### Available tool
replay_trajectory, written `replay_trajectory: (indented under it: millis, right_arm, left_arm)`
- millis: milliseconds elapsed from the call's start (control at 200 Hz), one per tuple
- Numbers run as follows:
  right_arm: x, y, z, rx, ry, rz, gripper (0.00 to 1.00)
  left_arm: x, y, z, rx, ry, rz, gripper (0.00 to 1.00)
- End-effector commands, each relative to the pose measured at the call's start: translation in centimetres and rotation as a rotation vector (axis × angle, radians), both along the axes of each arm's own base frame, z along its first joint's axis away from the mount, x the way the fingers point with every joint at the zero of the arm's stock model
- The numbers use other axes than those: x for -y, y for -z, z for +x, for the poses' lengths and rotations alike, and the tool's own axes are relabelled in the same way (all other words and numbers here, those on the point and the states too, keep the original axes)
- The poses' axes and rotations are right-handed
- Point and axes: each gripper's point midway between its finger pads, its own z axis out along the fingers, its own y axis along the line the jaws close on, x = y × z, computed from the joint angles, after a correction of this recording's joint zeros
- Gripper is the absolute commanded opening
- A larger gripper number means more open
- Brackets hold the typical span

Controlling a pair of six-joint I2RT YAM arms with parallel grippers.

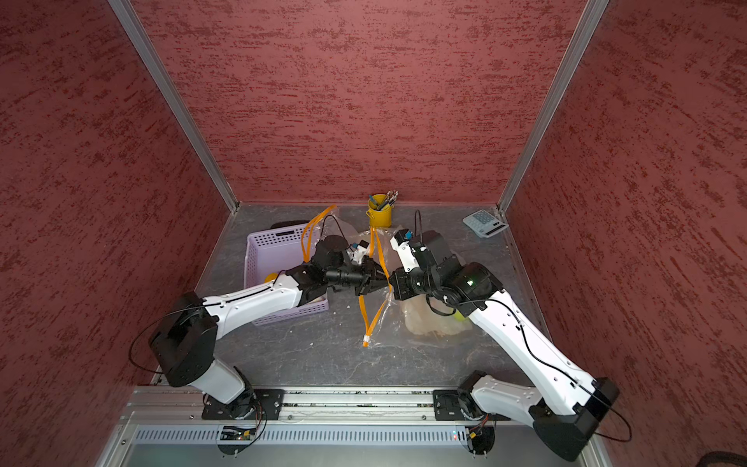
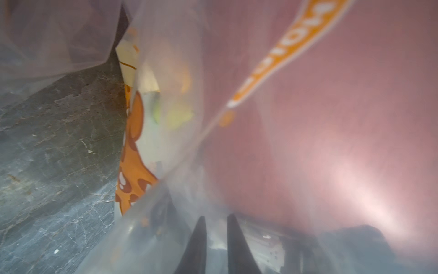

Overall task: Open the zip-top bag and take out the pear
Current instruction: Adjust the zipper food storage bag at the center of the board.

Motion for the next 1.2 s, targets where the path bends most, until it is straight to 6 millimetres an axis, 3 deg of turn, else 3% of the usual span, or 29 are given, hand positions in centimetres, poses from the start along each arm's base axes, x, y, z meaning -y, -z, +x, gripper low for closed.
replay_trajectory:
  millis: [0, 50, 130, 210, 346, 546, 701, 907, 1102, 1197]
  right_arm:
    - [-0.7, -0.2, 0.1, 0.012, -0.027, 0.018, 0.0]
    - [-0.9, -0.4, 0.2, 0.014, -0.031, 0.023, 0.0]
    - [-1.0, -1.2, 0.3, 0.031, -0.032, 0.035, 0.0]
    - [-1.0, -2.0, 0.3, 0.048, -0.036, 0.043, 0.0]
    - [-1.0, -3.5, 0.3, 0.074, -0.042, 0.059, 0.0]
    - [-0.7, -5.8, 0.2, 0.123, -0.04, 0.073, 0.0]
    - [-0.4, -7.0, 0.1, 0.145, -0.042, 0.069, 0.0]
    - [-0.1, -6.0, 0.6, 0.136, -0.027, 0.023, 0.0]
    - [-1.7, -4.0, -0.2, 0.066, -0.108, 0.06, 0.0]
    - [-2.1, -1.4, -0.7, -0.005, -0.109, 0.066, 0.29]
  left_arm:
    - [0.8, -1.8, -0.3, -0.002, 0.054, -0.057, 0.18]
    - [1.2, -1.3, -0.5, -0.006, 0.083, -0.031, 0.18]
    - [1.4, 1.9, -1.4, -0.025, 0.122, 0.089, 0.18]
    - [1.1, 4.7, -1.5, -0.096, 0.124, 0.086, 0.17]
    - [-0.8, 9.0, -1.9, -0.126, 0.11, 0.206, 0.17]
    - [-3.7, 12.7, -2.7, -0.096, 0.134, 0.427, 0.18]
    - [-7.6, 13.6, -2.2, -0.06, 0.09, 0.56, 0.21]
    - [-12.2, 13.2, -1.1, -0.011, -0.001, 0.672, 0.23]
    - [-10.6, 9.4, -1.0, 0.043, -0.02, 0.541, 0.28]
    - [-9.3, 7.9, -1.3, 0.049, -0.004, 0.471, 0.29]
